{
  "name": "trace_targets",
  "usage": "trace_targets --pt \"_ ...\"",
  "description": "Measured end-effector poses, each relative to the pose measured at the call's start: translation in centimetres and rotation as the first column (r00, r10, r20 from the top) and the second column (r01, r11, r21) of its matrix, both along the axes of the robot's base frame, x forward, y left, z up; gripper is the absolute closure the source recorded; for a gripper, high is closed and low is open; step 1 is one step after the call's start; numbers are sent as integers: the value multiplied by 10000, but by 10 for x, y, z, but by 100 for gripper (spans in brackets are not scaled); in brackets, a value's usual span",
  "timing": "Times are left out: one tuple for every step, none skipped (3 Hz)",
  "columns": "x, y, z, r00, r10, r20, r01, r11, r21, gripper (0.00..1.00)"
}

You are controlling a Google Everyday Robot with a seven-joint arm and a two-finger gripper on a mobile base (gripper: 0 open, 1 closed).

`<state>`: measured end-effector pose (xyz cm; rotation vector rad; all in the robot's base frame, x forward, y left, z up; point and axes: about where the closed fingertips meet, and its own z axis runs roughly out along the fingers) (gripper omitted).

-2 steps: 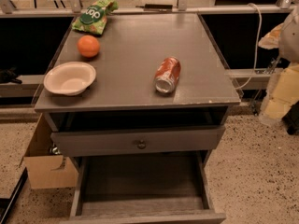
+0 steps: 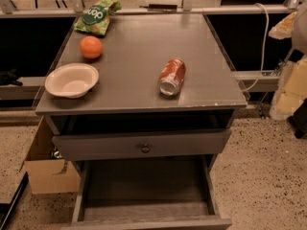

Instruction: Place coke can into middle drawer

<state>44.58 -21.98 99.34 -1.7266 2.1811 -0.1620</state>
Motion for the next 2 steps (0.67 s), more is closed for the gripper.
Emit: trace_targets --pt "13 10 11 9984 503 277 -491 9979 -423 0" --pt "25 36 18 9770 2128 114 -2107 9726 -988 0"
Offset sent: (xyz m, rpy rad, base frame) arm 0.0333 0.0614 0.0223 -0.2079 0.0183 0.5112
